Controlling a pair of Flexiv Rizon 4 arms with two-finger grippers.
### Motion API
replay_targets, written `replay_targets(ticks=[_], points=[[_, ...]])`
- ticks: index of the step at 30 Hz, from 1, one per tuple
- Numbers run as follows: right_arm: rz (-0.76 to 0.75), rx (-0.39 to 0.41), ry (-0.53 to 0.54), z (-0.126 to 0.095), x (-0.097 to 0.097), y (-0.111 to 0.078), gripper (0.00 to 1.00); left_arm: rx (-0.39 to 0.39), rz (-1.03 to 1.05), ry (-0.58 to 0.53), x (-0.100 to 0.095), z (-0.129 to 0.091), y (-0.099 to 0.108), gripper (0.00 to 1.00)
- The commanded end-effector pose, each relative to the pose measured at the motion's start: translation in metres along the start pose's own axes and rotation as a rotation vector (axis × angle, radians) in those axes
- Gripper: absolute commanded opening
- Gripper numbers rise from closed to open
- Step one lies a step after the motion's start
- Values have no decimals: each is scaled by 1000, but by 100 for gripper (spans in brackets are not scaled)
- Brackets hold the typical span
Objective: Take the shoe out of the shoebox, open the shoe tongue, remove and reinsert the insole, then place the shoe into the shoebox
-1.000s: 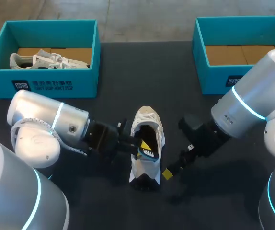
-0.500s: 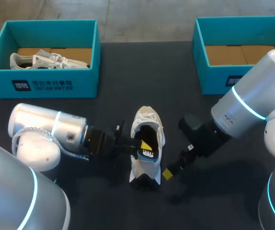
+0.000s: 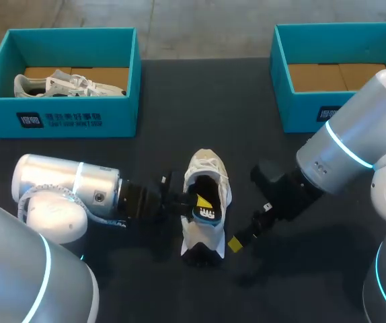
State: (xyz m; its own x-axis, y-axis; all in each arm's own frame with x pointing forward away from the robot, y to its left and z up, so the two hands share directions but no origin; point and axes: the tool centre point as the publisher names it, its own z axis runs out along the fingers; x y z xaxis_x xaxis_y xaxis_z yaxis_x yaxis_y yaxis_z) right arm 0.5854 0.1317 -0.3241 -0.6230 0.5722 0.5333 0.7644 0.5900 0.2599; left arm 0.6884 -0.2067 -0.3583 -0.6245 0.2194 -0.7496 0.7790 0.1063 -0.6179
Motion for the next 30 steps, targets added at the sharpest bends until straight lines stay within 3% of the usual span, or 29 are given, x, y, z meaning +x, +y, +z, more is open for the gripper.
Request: replay_targets(ticks=[1,4,7,8,18,30], points=[[2,0,-6,2,2,0,100,11,6,-10,0,3,0,0],[2,0,-6,2,2,0,100,20,9,-10,-2,2,-4,0],[2,0,-6,2,2,0,100,28,12,-12,-3,1,-9,30],[2,0,-6,2,2,0,100,32,14,-14,-4,1,-11,35],[2,0,-6,2,2,0,100,44,26,-29,-9,-7,-27,35],[2,0,-6,2,2,0,100,46,44,-35,-11,-10,-43,28]])
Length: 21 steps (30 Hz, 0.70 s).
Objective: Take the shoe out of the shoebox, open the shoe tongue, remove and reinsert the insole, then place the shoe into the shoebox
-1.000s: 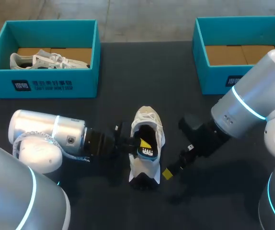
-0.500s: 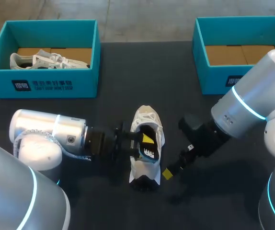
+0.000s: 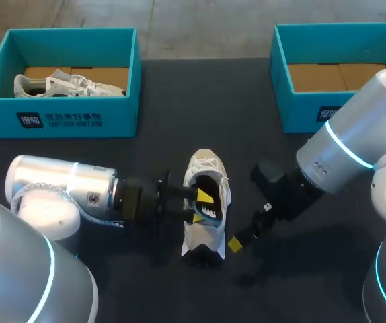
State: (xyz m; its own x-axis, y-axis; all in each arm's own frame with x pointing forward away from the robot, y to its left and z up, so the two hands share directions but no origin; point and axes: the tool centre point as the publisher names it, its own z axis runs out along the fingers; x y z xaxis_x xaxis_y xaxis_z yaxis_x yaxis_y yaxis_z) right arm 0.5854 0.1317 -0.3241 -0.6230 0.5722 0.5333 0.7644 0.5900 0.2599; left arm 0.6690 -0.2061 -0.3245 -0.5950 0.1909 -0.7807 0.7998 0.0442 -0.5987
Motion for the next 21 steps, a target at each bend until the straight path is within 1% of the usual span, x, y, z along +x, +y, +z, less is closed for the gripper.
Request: replay_targets(ticks=[1,4,6,7,8,16,21], points=[[2,0,-6,2,2,0,100,-9,5,-2,1,-3,-8,28],[2,0,-6,2,2,0,100,-8,8,2,2,-2,-11,20],[2,0,-6,2,2,0,100,-7,12,12,3,-2,-12,11],[2,0,-6,2,2,0,100,-7,13,14,4,-2,-12,4],[2,0,-6,2,2,0,100,-6,13,16,5,-2,-12,0],[2,0,-6,2,2,0,100,-10,70,48,12,1,-9,0],[2,0,-6,2,2,0,100,-13,79,44,13,2,-4,0]])
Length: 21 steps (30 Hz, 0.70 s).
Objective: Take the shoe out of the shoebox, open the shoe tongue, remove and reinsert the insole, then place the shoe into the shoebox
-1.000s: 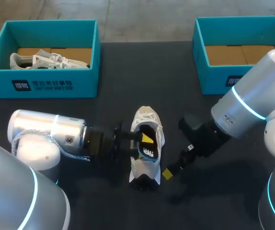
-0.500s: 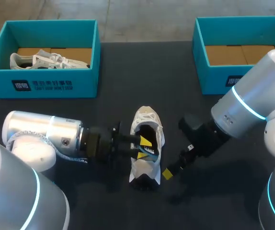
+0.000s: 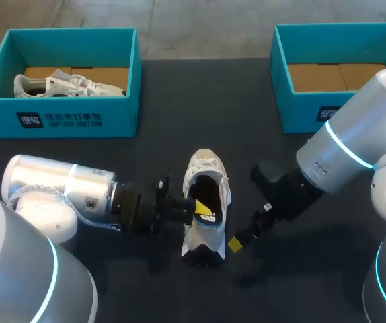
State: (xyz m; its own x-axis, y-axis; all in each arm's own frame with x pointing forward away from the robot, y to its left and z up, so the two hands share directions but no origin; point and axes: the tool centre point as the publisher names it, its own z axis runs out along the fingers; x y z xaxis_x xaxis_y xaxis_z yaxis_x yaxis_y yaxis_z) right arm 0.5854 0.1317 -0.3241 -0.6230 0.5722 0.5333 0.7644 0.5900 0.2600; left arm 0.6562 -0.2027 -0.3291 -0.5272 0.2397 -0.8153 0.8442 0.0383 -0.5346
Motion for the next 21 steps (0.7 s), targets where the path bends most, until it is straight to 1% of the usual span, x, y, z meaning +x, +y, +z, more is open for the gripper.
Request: replay_targets(ticks=[1,15,21], points=[[2,0,-6,2,2,0,100,-4,2,-3,1,4,4,0],[2,0,-6,2,2,0,100,-49,-21,9,4,10,21,0],[2,0,-6,2,2,0,100,-78,-63,13,4,11,32,0]])
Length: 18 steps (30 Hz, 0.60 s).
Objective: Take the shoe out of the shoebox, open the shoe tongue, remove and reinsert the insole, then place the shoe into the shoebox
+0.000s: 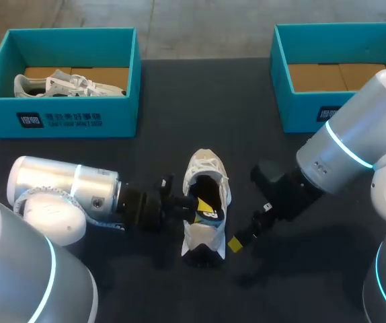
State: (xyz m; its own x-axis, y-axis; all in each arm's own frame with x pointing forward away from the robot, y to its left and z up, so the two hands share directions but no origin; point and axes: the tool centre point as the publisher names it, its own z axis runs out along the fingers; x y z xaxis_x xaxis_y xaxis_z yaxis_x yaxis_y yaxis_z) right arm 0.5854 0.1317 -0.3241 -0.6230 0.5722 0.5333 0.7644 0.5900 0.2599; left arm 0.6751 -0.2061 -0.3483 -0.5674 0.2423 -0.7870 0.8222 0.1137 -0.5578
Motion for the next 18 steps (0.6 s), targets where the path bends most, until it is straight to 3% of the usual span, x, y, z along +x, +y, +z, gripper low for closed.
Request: replay_targets(ticks=[1,13,18], points=[[2,0,-6,2,2,0,100,-16,-23,7,-1,6,6,0],[2,0,-6,2,2,0,100,-80,-68,26,-2,4,11,0],[2,0,-6,2,2,0,100,-58,-69,19,-3,3,8,0]])
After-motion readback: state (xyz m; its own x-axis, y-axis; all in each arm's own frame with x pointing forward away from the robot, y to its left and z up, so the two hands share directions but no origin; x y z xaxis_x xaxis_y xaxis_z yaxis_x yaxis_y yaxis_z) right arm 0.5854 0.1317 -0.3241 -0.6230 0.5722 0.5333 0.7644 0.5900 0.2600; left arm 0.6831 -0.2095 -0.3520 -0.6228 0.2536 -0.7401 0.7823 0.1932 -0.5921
